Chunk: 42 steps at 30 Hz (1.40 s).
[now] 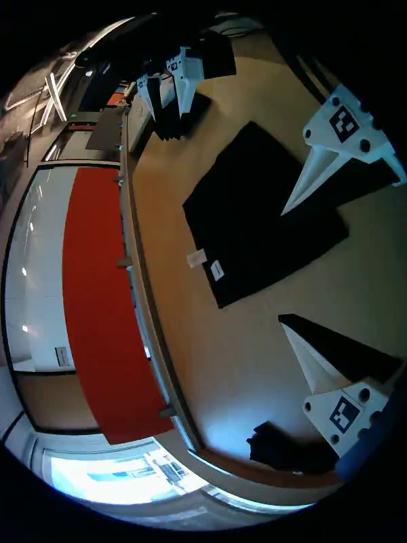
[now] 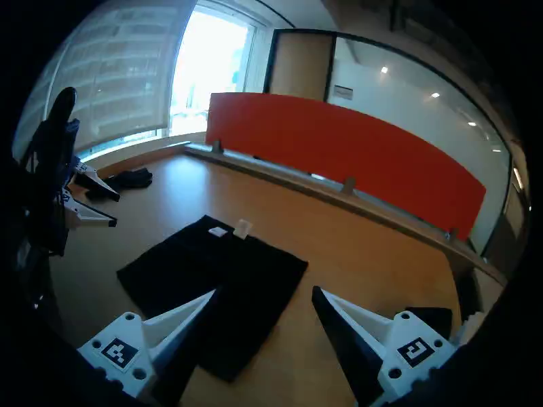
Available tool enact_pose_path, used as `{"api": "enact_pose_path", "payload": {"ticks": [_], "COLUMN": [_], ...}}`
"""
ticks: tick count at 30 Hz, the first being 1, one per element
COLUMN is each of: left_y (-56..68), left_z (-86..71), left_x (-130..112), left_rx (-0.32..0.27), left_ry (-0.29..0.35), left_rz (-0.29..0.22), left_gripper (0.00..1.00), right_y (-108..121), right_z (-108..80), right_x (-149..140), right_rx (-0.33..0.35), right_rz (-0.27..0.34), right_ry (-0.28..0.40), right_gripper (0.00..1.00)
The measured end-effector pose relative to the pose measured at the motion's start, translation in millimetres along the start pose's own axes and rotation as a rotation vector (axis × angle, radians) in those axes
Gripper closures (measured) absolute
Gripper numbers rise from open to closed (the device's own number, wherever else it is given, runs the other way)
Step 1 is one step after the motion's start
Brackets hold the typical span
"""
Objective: Fold towel
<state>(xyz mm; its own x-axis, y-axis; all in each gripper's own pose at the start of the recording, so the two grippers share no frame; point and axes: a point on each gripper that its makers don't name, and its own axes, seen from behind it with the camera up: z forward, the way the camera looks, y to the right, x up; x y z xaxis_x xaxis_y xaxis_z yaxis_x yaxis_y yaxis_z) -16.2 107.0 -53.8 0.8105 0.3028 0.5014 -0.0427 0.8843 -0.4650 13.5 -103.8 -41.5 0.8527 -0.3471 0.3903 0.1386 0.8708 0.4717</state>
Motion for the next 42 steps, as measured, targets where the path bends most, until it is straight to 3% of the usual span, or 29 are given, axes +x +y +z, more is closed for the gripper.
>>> {"api": "enact_pose_path", "payload": {"ticks": [15,30,42], "left_y": [17.3,39.4,47.5], "left_z": [21.0,30.1,32.9], "left_x": [-62,-93,-109], "left_rx": [-0.040,-0.102,-0.131], "left_ry": [-0.126,-0.206,-0.254], "left_rz": [0.043,0.053,0.057], "left_gripper": [0.03,0.03,0.03], "right_y": [-20,-37,-41], "right_z": [14.3,15.7,12.6], "right_x": [-61,-111,-132], "right_rx": [0.044,0.082,0.094], "right_rz": [-0.008,-0.005,0.003], "right_ry": [-0.102,-0.196,-0.237], "right_gripper": [0.00,0.00,0.00]}}
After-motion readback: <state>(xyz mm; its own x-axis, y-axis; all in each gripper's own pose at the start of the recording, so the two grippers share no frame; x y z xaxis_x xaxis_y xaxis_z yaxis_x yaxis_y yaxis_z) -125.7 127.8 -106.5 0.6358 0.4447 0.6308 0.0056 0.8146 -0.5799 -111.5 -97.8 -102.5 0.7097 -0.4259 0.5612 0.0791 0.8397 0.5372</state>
